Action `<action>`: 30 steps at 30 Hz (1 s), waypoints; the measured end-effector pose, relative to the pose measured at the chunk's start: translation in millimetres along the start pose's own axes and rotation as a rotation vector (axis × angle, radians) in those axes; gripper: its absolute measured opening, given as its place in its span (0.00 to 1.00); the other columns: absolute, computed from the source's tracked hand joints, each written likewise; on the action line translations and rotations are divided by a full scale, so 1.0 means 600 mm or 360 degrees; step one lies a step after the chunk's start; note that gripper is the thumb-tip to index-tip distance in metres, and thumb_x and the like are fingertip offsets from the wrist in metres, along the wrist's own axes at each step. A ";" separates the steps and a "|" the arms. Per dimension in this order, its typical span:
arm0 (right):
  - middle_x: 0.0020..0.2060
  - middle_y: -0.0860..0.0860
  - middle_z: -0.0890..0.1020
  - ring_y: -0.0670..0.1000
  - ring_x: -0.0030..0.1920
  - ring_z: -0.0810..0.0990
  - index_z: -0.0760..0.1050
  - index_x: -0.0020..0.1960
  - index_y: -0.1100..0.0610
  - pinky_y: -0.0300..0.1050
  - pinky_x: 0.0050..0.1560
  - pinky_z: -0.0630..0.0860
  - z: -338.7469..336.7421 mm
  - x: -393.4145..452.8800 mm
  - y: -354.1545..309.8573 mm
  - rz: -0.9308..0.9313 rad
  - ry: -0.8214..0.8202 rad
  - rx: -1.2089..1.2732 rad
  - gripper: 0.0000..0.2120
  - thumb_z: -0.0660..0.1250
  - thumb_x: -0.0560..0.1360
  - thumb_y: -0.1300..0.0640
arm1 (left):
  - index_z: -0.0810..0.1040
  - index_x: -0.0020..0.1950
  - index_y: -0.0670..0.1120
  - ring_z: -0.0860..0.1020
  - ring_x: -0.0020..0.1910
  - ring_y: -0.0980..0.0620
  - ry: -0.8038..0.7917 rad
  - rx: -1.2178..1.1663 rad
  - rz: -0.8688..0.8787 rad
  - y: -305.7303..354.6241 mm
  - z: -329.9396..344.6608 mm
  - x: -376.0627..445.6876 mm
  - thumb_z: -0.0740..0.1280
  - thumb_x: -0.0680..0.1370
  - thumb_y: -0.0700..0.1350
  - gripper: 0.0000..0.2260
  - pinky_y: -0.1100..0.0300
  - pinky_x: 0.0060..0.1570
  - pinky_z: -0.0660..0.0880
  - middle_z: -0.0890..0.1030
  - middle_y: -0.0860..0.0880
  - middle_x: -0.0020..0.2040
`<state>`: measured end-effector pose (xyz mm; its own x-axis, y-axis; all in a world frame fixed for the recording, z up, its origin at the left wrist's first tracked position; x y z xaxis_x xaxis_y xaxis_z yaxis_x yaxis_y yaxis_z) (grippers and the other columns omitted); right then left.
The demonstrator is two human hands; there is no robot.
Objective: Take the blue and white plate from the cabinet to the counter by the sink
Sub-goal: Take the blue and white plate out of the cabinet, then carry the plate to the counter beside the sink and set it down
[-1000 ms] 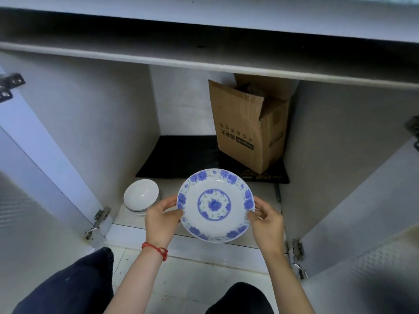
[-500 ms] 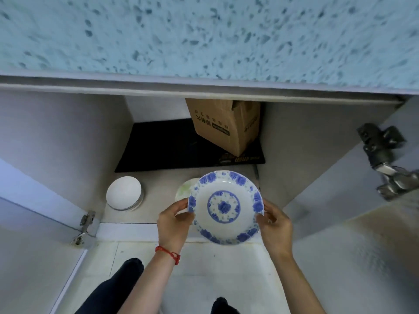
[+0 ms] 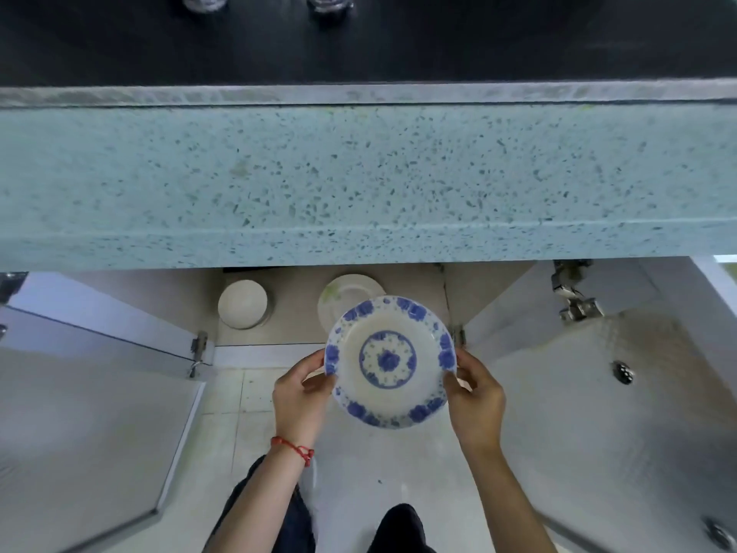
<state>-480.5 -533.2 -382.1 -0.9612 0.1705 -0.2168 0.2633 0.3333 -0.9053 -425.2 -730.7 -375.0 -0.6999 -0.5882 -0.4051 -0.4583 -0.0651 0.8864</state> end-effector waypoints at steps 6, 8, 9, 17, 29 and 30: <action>0.45 0.50 0.81 0.37 0.40 0.77 0.78 0.53 0.56 0.21 0.37 0.70 -0.053 -0.075 -0.085 0.0179 -0.0076 0.0182 0.17 0.63 0.71 0.73 | 0.80 0.53 0.41 0.80 0.38 0.66 0.0014 0.0071 -0.0020 0.063 -0.041 -0.089 0.66 0.70 0.29 0.15 0.74 0.38 0.76 0.83 0.49 0.45; 0.43 0.46 0.81 0.36 0.41 0.78 0.78 0.54 0.55 0.20 0.36 0.70 -0.072 -0.097 -0.110 0.0233 -0.0093 0.0176 0.16 0.63 0.72 0.71 | 0.79 0.53 0.41 0.81 0.38 0.65 0.0011 0.0052 -0.0025 0.087 -0.052 -0.115 0.66 0.70 0.29 0.14 0.73 0.38 0.77 0.82 0.47 0.47; 0.42 0.46 0.81 0.39 0.42 0.78 0.78 0.54 0.54 0.20 0.36 0.70 -0.081 -0.106 -0.121 0.0248 -0.0096 0.0156 0.16 0.63 0.72 0.71 | 0.79 0.54 0.40 0.81 0.38 0.65 0.0007 0.0044 -0.0023 0.099 -0.056 -0.128 0.66 0.70 0.29 0.14 0.73 0.37 0.77 0.82 0.47 0.46; 0.44 0.45 0.82 0.37 0.43 0.79 0.77 0.55 0.53 0.38 0.44 0.78 -0.146 -0.166 -0.217 0.0311 0.0004 -0.0018 0.17 0.63 0.71 0.69 | 0.79 0.54 0.40 0.80 0.38 0.68 -0.0094 0.0174 0.0054 0.189 -0.086 -0.193 0.67 0.70 0.30 0.14 0.76 0.34 0.75 0.82 0.52 0.44; 0.42 0.39 0.81 0.32 0.41 0.78 0.75 0.47 0.39 0.27 0.37 0.76 -0.192 -0.248 -0.328 0.0450 0.0443 0.0209 0.23 0.63 0.70 0.70 | 0.80 0.52 0.48 0.80 0.40 0.67 -0.0512 0.0435 0.0208 0.315 -0.095 -0.201 0.68 0.70 0.33 0.15 0.74 0.37 0.76 0.83 0.66 0.37; 0.44 0.40 0.81 0.33 0.42 0.78 0.75 0.47 0.39 0.27 0.38 0.76 -0.196 -0.254 -0.329 0.0460 0.0484 0.0222 0.23 0.64 0.70 0.69 | 0.80 0.51 0.50 0.80 0.41 0.67 -0.0554 0.0455 0.0213 0.322 -0.093 -0.203 0.68 0.70 0.33 0.15 0.73 0.37 0.77 0.82 0.69 0.37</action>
<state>-376.3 -516.1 -127.6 -0.7764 0.5104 -0.3698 0.4840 0.1070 -0.8685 -398.1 -716.4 -141.8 -0.8830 -0.2679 -0.3854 -0.4495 0.2462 0.8586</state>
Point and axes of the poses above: each hand's wrist, its own x-axis towards the middle knuckle, its own z-axis out of the palm, y = z × x, the point moved 1 cm from there along x, towards the middle knuckle
